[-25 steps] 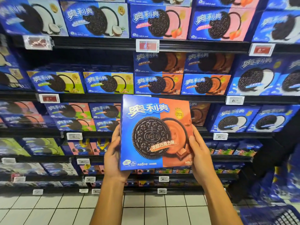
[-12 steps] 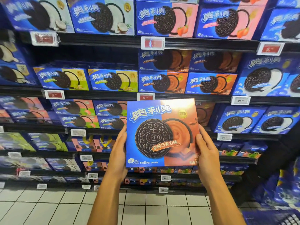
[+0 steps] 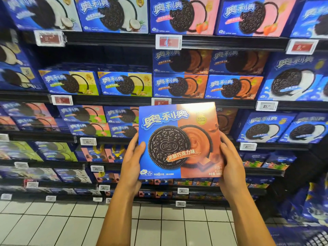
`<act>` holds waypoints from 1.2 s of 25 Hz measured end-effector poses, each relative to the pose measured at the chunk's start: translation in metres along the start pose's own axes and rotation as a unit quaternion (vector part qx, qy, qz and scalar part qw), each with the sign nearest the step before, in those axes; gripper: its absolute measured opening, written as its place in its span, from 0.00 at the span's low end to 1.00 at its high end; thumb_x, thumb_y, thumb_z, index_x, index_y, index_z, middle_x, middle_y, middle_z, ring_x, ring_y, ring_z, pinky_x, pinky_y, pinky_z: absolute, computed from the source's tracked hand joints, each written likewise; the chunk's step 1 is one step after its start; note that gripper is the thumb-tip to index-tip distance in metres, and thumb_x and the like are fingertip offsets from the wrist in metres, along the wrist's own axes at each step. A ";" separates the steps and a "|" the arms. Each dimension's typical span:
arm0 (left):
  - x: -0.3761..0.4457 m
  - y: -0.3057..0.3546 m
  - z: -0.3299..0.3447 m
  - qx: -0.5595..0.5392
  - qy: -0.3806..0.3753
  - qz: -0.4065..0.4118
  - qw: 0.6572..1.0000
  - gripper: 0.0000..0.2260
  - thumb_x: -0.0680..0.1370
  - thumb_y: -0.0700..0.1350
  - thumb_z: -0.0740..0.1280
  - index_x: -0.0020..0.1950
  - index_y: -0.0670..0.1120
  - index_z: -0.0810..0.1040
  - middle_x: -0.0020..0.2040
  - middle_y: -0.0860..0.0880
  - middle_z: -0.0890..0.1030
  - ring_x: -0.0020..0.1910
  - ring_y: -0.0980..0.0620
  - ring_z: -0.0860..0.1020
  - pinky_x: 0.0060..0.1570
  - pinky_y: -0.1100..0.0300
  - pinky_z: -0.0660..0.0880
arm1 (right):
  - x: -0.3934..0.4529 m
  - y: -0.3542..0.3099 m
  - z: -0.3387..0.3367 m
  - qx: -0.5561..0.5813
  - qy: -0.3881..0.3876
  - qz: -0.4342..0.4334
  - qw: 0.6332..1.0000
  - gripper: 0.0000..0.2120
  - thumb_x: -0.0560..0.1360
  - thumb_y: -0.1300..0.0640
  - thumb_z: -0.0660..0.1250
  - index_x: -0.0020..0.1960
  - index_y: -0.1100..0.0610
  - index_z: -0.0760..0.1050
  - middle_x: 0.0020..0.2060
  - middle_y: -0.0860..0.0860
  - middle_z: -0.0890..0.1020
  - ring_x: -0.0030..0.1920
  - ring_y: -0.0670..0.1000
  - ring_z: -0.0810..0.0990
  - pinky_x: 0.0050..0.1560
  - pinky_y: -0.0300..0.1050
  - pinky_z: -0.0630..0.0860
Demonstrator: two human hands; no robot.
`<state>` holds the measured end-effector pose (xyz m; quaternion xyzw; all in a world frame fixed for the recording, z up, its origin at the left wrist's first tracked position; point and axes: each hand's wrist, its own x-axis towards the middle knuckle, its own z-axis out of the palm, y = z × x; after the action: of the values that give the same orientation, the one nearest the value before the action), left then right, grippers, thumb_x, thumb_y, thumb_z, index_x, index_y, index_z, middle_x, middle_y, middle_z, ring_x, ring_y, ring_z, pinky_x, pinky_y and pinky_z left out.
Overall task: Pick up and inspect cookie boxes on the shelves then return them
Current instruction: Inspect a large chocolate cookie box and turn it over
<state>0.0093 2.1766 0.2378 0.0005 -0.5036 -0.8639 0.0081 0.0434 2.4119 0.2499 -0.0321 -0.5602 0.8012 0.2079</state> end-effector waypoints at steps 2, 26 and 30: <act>0.001 -0.002 -0.002 -0.007 -0.002 -0.005 1.000 0.24 0.76 0.50 0.66 0.72 0.56 0.70 0.63 0.51 0.82 0.60 0.46 0.81 0.56 0.47 0.80 | -0.001 -0.001 -0.003 0.022 -0.006 0.019 1.000 0.16 0.84 0.58 0.57 0.67 0.50 0.77 0.62 0.47 0.83 0.60 0.48 0.82 0.49 0.38 0.80; 0.051 -0.041 0.021 0.110 0.022 -0.132 0.985 0.12 0.84 0.45 0.59 0.58 0.41 0.80 0.55 0.43 0.83 0.52 0.49 0.81 0.52 0.52 0.79 | -0.034 -0.023 0.044 -0.016 -0.158 0.085 0.984 0.33 0.67 0.56 0.80 0.69 0.49 0.74 0.60 0.49 0.84 0.56 0.52 0.85 0.52 0.42 0.81; 0.045 -0.047 0.025 0.070 0.018 -0.143 0.987 0.13 0.84 0.44 0.58 0.62 0.39 0.77 0.58 0.40 0.82 0.56 0.43 0.80 0.51 0.49 0.78 | -0.042 -0.026 0.048 -0.040 -0.170 0.069 0.982 0.28 0.66 0.55 0.79 0.64 0.40 0.78 0.57 0.45 0.84 0.53 0.49 0.85 0.47 0.40 0.82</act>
<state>-0.0368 2.2208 0.2090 0.0887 -0.5577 -0.8184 -0.1065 0.0757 2.3613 0.2836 0.0581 -0.6155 0.7843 0.0527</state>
